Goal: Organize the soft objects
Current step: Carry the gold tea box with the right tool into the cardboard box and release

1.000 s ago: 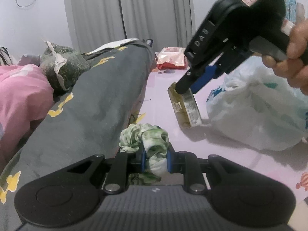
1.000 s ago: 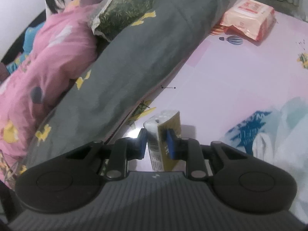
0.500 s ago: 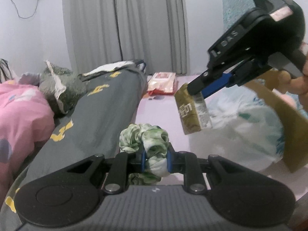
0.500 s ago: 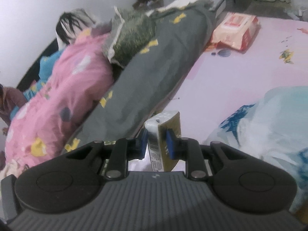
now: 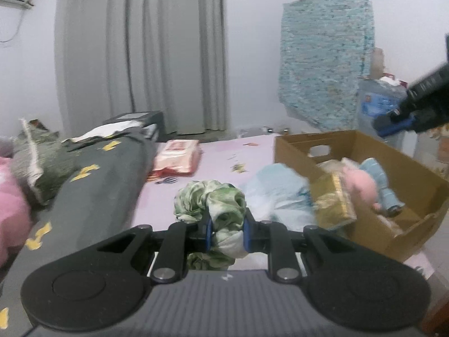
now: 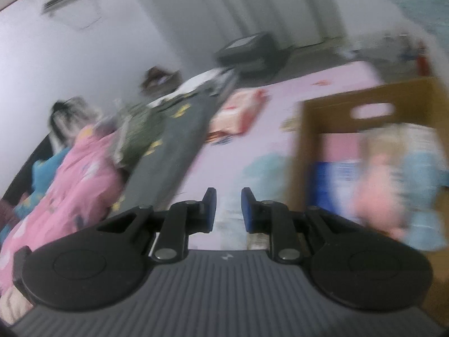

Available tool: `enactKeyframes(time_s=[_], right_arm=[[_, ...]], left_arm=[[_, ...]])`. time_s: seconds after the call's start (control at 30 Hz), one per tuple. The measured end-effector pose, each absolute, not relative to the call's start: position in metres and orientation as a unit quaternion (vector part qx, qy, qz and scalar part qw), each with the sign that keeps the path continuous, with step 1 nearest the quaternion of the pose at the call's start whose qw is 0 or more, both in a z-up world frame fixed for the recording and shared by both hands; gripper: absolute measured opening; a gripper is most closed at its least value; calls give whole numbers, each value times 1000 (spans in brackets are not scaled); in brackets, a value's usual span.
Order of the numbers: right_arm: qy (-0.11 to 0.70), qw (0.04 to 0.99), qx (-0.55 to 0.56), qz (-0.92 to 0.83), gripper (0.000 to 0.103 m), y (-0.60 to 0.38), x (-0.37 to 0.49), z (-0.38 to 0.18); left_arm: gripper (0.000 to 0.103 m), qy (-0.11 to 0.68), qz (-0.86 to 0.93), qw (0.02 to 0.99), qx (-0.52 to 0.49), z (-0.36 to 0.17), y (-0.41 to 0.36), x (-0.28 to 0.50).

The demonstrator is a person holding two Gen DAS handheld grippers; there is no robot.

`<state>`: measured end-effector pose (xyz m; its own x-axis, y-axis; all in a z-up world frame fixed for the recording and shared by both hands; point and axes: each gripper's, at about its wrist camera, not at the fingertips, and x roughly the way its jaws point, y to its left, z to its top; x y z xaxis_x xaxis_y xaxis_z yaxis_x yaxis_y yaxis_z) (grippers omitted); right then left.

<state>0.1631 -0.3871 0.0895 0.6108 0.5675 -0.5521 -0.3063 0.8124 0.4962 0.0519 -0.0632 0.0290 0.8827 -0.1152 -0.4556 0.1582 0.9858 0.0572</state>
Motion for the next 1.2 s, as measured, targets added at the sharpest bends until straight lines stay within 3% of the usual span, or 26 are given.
enactKeyframes(time_s=[0.33, 0.43, 0.67, 1.2], right_arm=[[393, 871, 226, 188, 23, -477, 145, 51], [410, 853, 241, 217, 30, -454, 166, 41], [456, 825, 203, 266, 32, -370, 212, 20], [479, 838, 114, 234, 42, -313, 227, 18]], left_arm=[[22, 250, -86, 963, 49, 21, -97, 72], [22, 261, -80, 961, 46, 16, -96, 74], [22, 272, -63, 959, 48, 10, -82, 72], [22, 273, -58, 960, 10, 5, -49, 63]])
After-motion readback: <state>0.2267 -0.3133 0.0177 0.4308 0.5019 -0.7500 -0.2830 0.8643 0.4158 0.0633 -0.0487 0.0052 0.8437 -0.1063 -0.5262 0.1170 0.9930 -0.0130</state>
